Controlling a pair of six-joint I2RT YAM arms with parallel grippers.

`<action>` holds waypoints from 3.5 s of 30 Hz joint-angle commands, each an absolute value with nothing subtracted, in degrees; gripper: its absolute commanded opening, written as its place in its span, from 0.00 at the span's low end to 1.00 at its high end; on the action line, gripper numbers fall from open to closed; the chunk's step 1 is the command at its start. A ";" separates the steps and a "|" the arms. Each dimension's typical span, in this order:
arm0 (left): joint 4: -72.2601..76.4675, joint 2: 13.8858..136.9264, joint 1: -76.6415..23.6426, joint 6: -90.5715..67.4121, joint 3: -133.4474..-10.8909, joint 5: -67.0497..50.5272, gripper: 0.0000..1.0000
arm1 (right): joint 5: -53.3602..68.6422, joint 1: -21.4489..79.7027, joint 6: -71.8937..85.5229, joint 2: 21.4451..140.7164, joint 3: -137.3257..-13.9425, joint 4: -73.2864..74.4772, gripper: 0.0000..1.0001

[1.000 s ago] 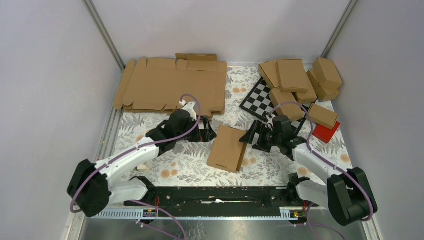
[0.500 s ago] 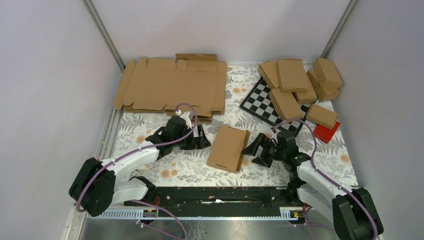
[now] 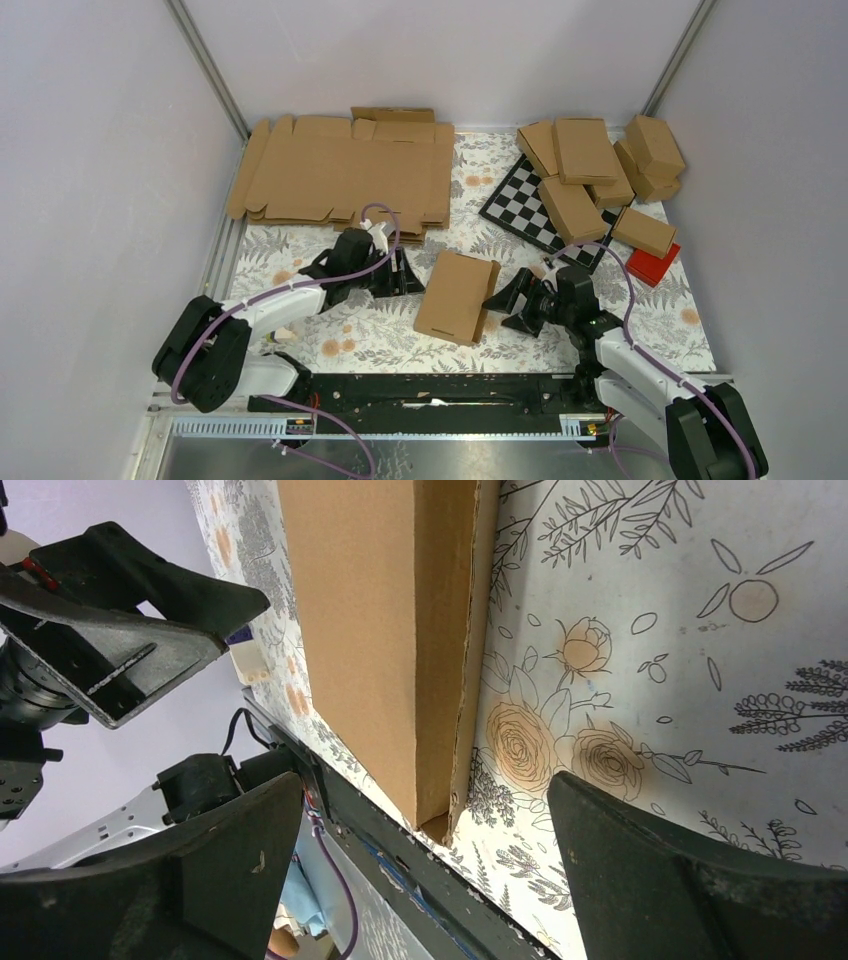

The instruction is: Fold the paper box

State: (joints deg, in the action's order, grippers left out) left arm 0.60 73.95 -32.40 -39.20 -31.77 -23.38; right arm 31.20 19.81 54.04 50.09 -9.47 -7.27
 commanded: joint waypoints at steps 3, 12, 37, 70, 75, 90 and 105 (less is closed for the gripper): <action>4.57 75.87 -31.46 -39.37 -33.38 -27.03 0.59 | 33.04 19.80 53.29 51.75 -10.03 -9.05 1.00; 2.74 76.63 -31.46 -36.52 -37.40 -23.67 0.60 | 19.34 19.70 41.05 54.59 -23.09 7.17 1.00; 7.71 101.49 -31.55 -27.42 -52.12 -29.53 0.48 | 12.15 16.06 19.24 77.76 -33.53 -11.69 0.54; -0.26 101.92 -41.00 -7.64 -64.45 -31.95 0.83 | 5.94 13.63 40.66 48.53 -18.95 14.83 0.52; -2.90 96.24 -43.81 -12.29 -63.55 -20.03 0.92 | 8.71 13.62 40.88 48.55 -17.39 12.64 0.52; -9.00 64.16 -57.53 -48.96 -33.01 -7.82 0.88 | 6.15 13.62 28.40 54.97 -27.34 11.65 0.83; 14.24 70.13 -49.84 -56.17 -20.95 -19.88 0.72 | 23.41 21.53 27.61 72.33 -30.65 5.20 0.77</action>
State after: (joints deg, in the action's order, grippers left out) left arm 1.23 67.85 -55.42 -54.24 -23.11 -13.47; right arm 20.91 17.32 26.79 71.72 -30.57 8.40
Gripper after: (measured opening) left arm 0.735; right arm 0.774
